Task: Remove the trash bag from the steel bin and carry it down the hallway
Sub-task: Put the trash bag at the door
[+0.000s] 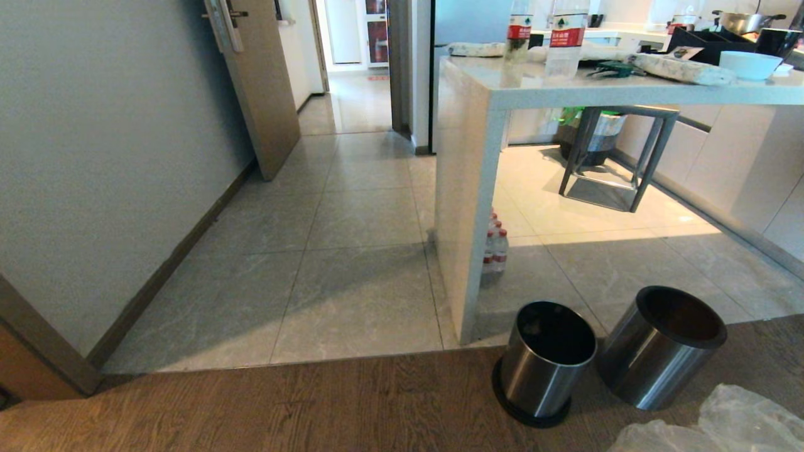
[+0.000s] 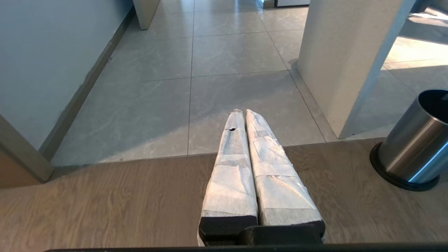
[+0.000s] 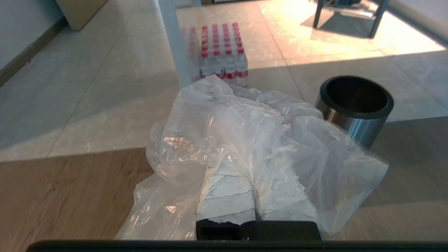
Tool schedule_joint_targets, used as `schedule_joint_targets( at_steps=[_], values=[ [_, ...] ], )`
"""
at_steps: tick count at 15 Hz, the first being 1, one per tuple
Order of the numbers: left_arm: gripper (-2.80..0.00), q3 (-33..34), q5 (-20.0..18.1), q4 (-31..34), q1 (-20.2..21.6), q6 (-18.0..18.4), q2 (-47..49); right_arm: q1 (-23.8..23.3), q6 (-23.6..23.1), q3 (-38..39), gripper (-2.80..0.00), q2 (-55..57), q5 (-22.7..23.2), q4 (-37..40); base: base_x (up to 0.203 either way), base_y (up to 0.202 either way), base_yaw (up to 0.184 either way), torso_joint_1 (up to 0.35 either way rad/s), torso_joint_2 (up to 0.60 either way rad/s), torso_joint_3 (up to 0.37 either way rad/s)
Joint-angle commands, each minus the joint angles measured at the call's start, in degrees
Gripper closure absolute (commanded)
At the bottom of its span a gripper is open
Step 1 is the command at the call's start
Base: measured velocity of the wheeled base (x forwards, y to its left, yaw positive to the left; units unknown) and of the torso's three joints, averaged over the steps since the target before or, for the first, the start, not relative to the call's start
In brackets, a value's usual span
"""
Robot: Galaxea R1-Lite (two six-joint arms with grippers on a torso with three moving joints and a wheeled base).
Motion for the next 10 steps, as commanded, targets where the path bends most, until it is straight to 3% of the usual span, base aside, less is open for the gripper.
schedule_joint_targets(
  at_steps=[1, 10],
  values=[
    [0.00, 0.0, 0.0, 0.0, 0.0, 0.0, -0.1, 0.0, 0.0, 0.1, 0.00, 0.1, 0.0, 0.0, 0.000, 0.000, 0.000, 0.000, 0.00, 0.000],
    [0.00, 0.0, 0.0, -0.2, 0.0, 0.0, -0.1, 0.0, 0.0, 0.1, 0.00, 0.1, -0.1, 0.0, 0.000, 0.011, -0.002, 0.001, 0.00, 0.000]
  ],
)
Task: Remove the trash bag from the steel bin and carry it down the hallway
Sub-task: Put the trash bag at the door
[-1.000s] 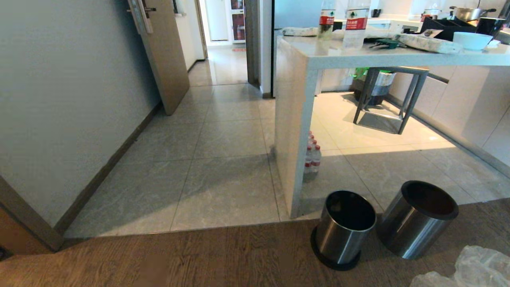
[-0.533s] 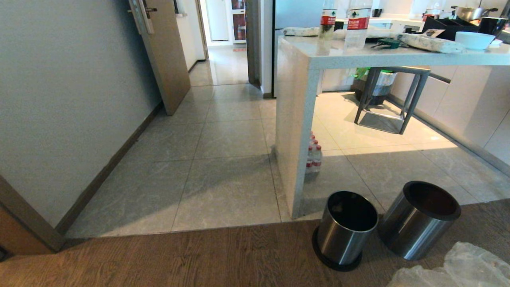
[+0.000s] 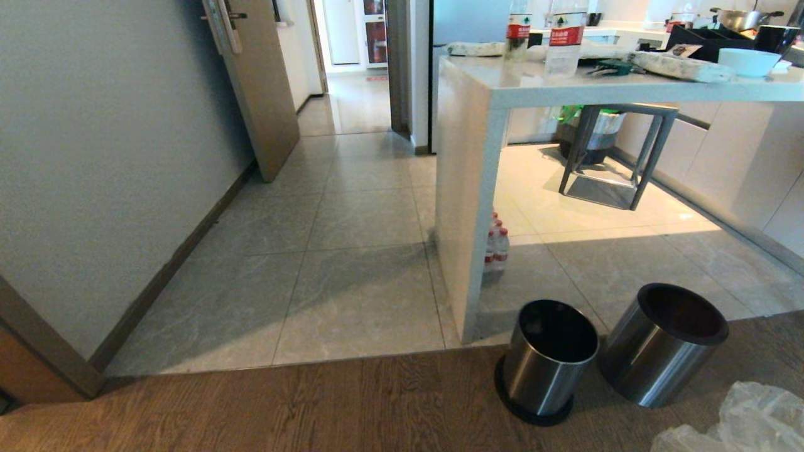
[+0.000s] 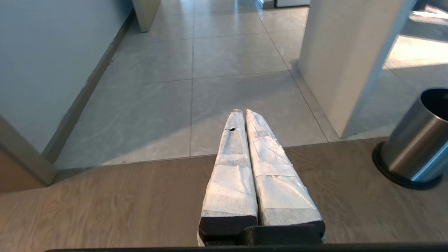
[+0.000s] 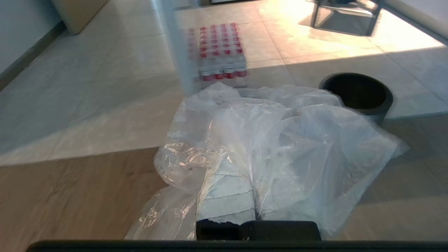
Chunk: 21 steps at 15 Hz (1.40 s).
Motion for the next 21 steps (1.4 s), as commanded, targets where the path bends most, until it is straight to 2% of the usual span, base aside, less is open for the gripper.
schedule_joint_targets(
  at_steps=[1, 21],
  values=[
    [0.00, 0.0, 0.0, 0.0, 0.0, -0.2, -0.1, 0.0, 0.0, 0.1, 0.00, 0.1, 0.0, -0.1, 0.001, 0.159, -0.006, 0.002, 0.00, 0.006],
    [0.00, 0.0, 0.0, 0.0, 0.0, 0.0, -0.1, 0.0, 0.0, 0.1, 0.00, 0.1, 0.0, -0.1, 0.000, 0.188, 0.000, 0.003, 0.00, 0.003]
  ],
)
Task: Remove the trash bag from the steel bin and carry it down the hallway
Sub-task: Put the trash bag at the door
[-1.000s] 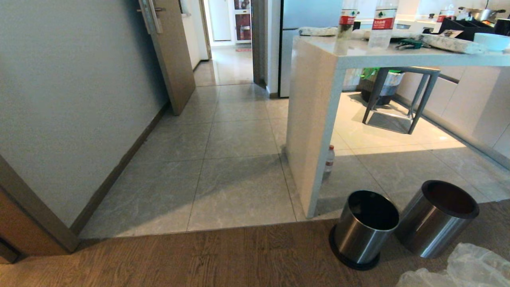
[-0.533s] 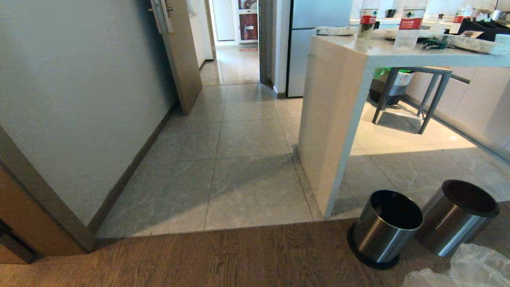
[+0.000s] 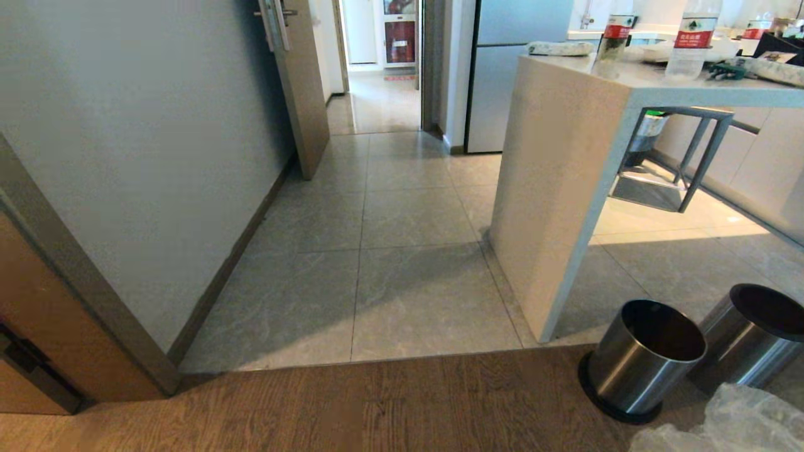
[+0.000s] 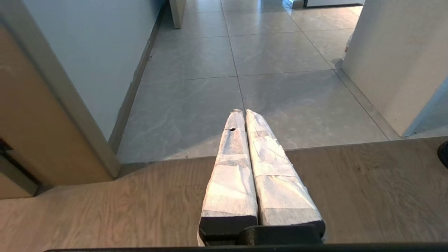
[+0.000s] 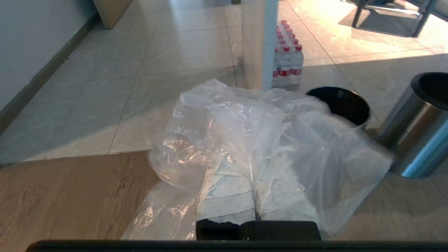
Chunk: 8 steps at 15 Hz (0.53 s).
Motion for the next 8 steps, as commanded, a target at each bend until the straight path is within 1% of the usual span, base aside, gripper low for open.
schedule_joint_targets(
  at_steps=[1, 3, 4, 5, 8],
  values=[
    [0.00, 0.0, 0.0, 0.0, 0.0, 0.1, -0.1, 0.0, 0.0, 0.1, 0.00, 0.1, 0.0, 0.0, 0.000, 0.082, 0.013, 0.001, 0.00, 0.001],
    [0.00, 0.0, 0.1, -0.1, 0.0, 0.2, -0.1, 0.0, 0.0, 0.1, 0.00, 0.1, 0.0, 0.0, 0.000, 0.000, 0.000, 0.000, 0.00, 0.000],
    [0.00, 0.0, 0.0, -0.1, 0.0, 0.2, -0.1, 0.0, 0.0, 0.1, 0.00, 0.1, -0.1, 0.0, 0.064, -0.001, 0.004, 0.001, 0.00, 0.002],
    [0.00, 0.0, 0.0, -0.1, 0.0, 0.1, -0.1, 0.0, 0.0, 0.1, 0.00, 0.1, 0.0, 0.0, 0.134, -0.002, -0.003, -0.002, 0.00, 0.006],
    [0.00, 0.0, 0.1, -0.1, 0.0, -0.2, -0.1, 0.0, 0.0, 0.1, 0.00, 0.1, 0.0, 0.0, 0.191, 0.000, 0.001, 0.004, 0.00, -0.002]
  ],
)
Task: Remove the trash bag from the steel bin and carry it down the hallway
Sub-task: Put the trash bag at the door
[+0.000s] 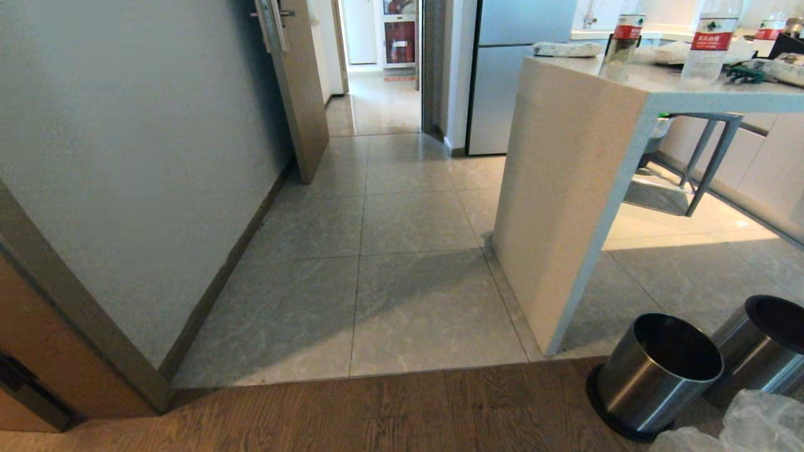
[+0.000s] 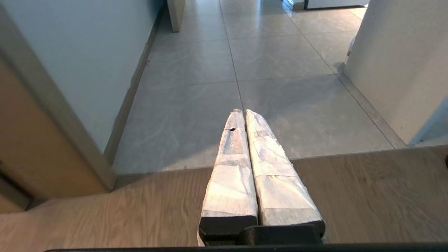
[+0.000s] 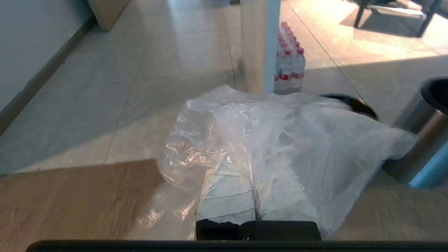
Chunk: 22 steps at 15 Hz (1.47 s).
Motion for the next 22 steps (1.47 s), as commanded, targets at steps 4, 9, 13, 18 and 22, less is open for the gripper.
schedule_joint_targets(
  at_steps=[4, 9, 13, 18, 22],
  values=[
    [0.00, 0.0, 0.0, 0.0, 0.0, -0.1, -0.1, 0.0, 0.0, 0.1, 0.00, 0.1, 0.0, 0.0, 0.192, 0.000, 0.001, 0.001, 0.00, 0.002],
    [0.00, 0.0, 0.0, 0.0, 0.0, -0.2, 0.0, 0.0, 0.0, 0.1, 0.00, 0.1, -0.1, 0.0, 0.191, 0.000, 0.001, 0.001, 0.00, 0.003],
    [0.00, 0.0, 0.0, 0.0, 0.0, -0.2, 0.0, 0.0, 0.0, 0.1, 0.00, 0.1, 0.0, 0.0, 0.187, 0.000, 0.000, 0.003, 0.00, 0.003],
    [0.00, 0.0, 0.0, 0.0, 0.0, -0.2, 0.0, 0.0, 0.0, 0.1, 0.00, 0.1, 0.0, 0.0, 0.191, 0.000, 0.001, 0.003, 0.00, 0.002],
    [0.00, 0.0, 0.0, -0.1, 0.0, 0.1, 0.0, 0.0, 0.0, 0.1, 0.00, 0.1, 0.0, 0.0, 0.191, 0.000, 0.002, 0.003, 0.00, 0.003]
  ],
)
